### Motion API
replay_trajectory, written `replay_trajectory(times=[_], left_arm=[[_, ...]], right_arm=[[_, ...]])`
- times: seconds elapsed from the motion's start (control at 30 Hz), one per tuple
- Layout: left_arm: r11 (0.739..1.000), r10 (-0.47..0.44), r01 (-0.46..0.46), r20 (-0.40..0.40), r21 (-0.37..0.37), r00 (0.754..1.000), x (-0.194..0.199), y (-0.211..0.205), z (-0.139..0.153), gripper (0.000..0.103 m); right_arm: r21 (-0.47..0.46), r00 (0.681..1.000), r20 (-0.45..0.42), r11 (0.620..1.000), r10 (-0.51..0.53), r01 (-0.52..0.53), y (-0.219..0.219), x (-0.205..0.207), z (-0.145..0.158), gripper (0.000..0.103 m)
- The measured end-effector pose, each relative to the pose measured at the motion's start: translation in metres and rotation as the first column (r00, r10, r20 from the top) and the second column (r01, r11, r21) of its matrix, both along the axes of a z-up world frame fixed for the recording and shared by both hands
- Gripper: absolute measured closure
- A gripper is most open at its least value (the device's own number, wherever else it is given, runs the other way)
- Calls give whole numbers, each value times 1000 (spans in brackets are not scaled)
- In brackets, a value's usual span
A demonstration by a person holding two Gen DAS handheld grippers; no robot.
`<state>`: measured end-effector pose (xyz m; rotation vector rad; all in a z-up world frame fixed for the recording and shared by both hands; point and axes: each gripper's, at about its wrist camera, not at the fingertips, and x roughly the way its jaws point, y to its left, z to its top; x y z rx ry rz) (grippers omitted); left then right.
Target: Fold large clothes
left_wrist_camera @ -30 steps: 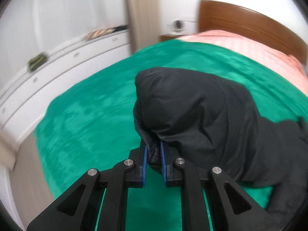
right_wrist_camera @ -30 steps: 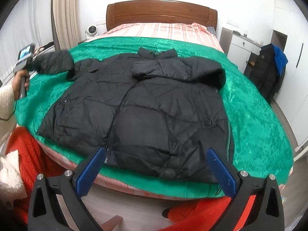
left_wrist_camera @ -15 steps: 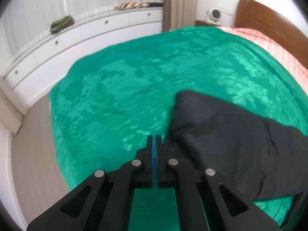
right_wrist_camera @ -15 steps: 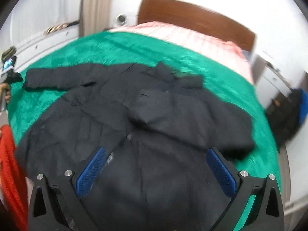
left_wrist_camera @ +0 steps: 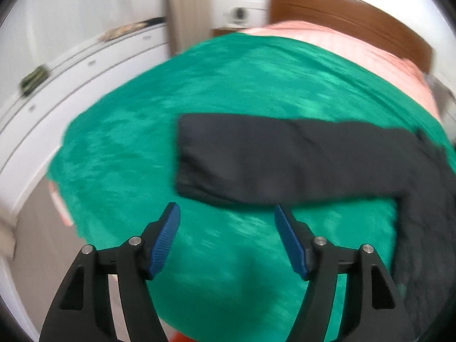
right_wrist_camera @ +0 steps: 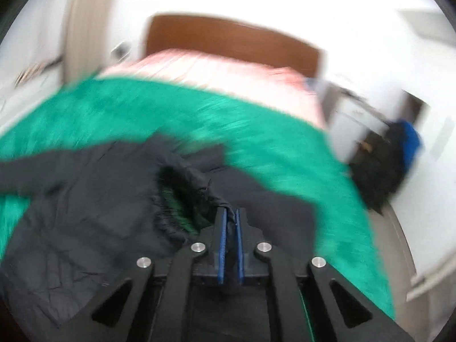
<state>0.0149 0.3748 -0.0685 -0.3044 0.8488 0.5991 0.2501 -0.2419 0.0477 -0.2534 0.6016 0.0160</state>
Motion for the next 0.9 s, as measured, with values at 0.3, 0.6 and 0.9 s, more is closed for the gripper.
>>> replay_trajectory(times=[0.3, 0.6, 0.9], left_arm=[[952, -274, 274, 16, -138, 962, 35, -111, -10, 31], [932, -310, 300, -19, -203, 950, 39, -159, -25, 27], [937, -305, 294, -32, -187, 952, 24, -178, -46, 23]], right_arm=[[30, 841, -84, 843, -534, 538, -283, -52, 14, 102], [548, 938, -345, 817, 26, 179, -188, -37, -98, 32], [667, 928, -364, 717, 74, 205, -50, 85, -128, 53]])
